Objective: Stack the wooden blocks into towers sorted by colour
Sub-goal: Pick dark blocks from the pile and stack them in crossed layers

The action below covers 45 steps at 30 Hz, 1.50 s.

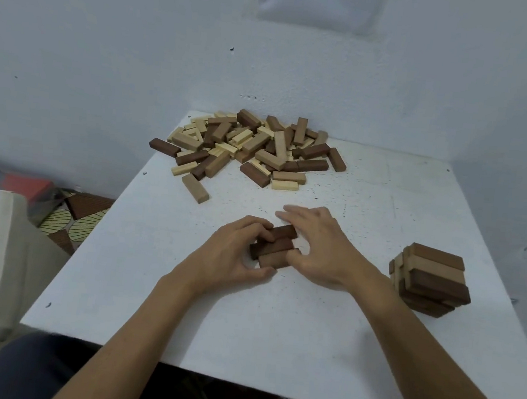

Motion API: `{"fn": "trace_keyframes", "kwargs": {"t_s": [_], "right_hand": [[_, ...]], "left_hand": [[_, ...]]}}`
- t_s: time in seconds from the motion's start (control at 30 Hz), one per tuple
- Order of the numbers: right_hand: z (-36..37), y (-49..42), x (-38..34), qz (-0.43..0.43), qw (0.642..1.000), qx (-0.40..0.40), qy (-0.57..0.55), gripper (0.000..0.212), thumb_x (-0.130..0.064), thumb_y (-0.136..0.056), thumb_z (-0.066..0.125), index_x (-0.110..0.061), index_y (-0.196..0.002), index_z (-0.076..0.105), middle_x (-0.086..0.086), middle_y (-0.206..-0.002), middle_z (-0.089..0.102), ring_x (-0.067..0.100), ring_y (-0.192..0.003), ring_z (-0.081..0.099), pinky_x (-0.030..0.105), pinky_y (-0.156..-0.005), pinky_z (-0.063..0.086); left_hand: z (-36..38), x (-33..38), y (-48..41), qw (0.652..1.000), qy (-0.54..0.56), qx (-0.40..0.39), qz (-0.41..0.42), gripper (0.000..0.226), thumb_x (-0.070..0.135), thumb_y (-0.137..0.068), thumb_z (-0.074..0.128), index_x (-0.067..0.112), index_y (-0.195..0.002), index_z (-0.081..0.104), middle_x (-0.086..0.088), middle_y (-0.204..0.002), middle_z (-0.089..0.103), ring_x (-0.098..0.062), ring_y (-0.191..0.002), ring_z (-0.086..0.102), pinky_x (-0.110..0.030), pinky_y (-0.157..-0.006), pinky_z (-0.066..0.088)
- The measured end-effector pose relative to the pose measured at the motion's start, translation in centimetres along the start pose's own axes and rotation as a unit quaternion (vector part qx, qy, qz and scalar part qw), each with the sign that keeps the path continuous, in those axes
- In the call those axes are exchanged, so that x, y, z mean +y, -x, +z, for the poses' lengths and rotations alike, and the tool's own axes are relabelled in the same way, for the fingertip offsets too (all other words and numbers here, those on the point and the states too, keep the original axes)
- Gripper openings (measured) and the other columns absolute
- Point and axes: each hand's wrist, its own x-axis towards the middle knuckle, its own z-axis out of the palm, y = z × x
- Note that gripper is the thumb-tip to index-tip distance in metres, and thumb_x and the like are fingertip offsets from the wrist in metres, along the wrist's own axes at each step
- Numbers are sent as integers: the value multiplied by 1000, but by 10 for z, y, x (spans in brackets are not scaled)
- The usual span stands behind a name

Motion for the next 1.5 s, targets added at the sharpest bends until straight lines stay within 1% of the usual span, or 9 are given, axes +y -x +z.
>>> {"fn": "trace_keyframes", "kwargs": {"t_s": [0.2,0.4,0.57,0.9,1.0,1.17,1.27,1.4,1.5], "right_hand": [[8,24,4,-30,999,-7,8,65,-40,-87,60,-26,-147,39,-18,-140,43,7,-122,31,24,-104,35],[11,50,7,-29,1000,5,-8,65,-38,-88,64,-23,-146,40,-15,-140,45,8,-118,34,26,-104,37],[9,59,10,-27,999,8,-18,66,-39,-86,67,-22,-144,43,-14,-139,46,5,-119,34,25,-105,37],[5,60,9,-23,1000,20,-1,63,-41,-85,67,-24,-142,46,-13,-130,45,4,-117,35,22,-102,37],[8,64,5,-15,999,26,16,65,-49,-83,67,-27,-141,45,-13,-124,45,6,-112,35,25,-98,40],[7,71,2,30,998,51,26,75,-73,-77,59,-34,-139,44,-18,-117,50,6,-108,42,27,-91,42],[1,71,4,46,997,57,-11,63,-61,-85,59,-34,-140,44,-19,-111,51,2,-99,44,26,-87,42],[-9,61,10,28,1000,-8,11,67,-36,-88,54,-31,-151,31,-15,-142,37,6,-118,36,27,-100,37],[-5,56,12,-1,999,-34,23,62,-24,-93,54,-26,-151,32,-11,-139,41,8,-114,35,25,-100,36]], "left_hand": [[-3,-3,8,1000,-8,12,3,45,47,-73,69,34,-116,66,19,-130,58,14,-113,43,-11,-99,29],[5,4,15,998,58,-27,1,56,49,-71,70,32,-125,61,17,-135,55,-1,-114,53,-16,-92,42],[8,6,13,996,81,-28,8,55,31,-73,83,27,-125,65,10,-135,56,0,-118,55,-19,-95,48],[7,12,17,999,28,-21,0,51,44,-71,83,33,-114,58,22,-115,58,0,-100,53,-18,-85,43],[8,12,19,999,40,4,-10,54,37,-73,82,32,-121,58,18,-121,52,-1,-98,54,-7,-82,38],[12,14,25,996,34,64,-46,43,24,-82,75,30,-121,60,17,-103,59,-4,-93,55,-6,-79,39],[7,13,29,996,51,51,-47,36,31,-89,66,28,-124,59,18,-107,63,-5,-99,58,-15,-86,45],[8,23,32,998,-5,-21,-58,76,69,-70,71,33,-133,50,20,-118,53,2,-106,48,-16,-93,38],[16,25,28,998,-37,-11,-58,80,59,-66,80,27,-134,51,15,-118,53,-3,-104,47,-20,-93,39]]}}
